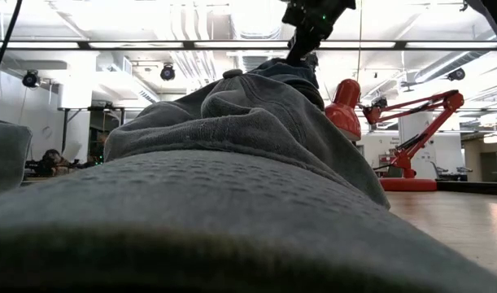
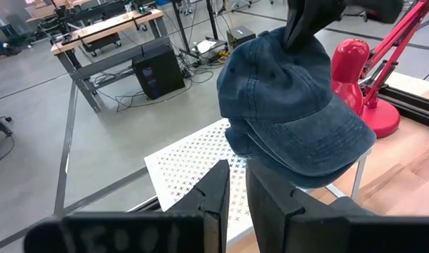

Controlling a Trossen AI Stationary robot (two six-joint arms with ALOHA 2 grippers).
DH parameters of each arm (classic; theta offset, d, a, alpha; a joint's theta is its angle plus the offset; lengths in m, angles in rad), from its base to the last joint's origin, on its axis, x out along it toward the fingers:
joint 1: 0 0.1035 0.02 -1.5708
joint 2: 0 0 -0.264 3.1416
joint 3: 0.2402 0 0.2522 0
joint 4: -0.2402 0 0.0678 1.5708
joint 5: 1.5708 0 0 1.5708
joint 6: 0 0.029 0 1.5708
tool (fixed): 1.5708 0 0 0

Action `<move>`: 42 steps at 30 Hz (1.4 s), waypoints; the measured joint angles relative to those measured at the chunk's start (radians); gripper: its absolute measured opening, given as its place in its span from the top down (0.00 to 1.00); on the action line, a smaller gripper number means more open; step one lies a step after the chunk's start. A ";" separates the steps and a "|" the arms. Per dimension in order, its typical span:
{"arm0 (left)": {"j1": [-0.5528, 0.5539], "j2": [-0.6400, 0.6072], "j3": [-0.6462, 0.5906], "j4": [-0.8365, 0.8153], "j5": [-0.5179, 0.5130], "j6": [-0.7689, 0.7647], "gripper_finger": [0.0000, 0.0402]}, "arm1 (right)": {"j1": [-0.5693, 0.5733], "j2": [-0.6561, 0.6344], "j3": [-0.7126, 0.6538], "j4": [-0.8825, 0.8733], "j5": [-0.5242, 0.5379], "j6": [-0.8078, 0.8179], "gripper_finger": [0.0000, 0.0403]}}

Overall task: Pick & Place hat
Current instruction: Stack the gray cap on the top of the other gray cap on the shelf, then put the bottom left light gray cap on the shelf

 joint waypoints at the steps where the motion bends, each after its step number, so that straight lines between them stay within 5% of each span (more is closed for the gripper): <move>1: 0.000 0.000 -0.001 0.001 0.000 0.000 0.87 | -0.004 0.004 0.000 -0.001 0.001 0.000 0.98; 16: -0.006 0.000 -0.062 0.054 0.012 -0.008 0.87 | -0.035 0.009 -0.009 -0.011 0.000 0.034 0.98; 24: -0.027 0.000 -0.062 0.054 0.012 -0.011 0.87 | -0.029 -0.097 0.006 -0.012 -0.009 0.036 0.98; 31: -0.078 0.000 -0.062 0.053 0.080 -0.023 0.87 | -0.026 -0.219 -0.005 -0.154 -0.207 0.064 0.98; 42: -0.167 0.000 -0.063 0.052 0.219 -0.181 0.87 | -0.025 -0.497 -0.388 -0.100 -0.272 0.081 0.98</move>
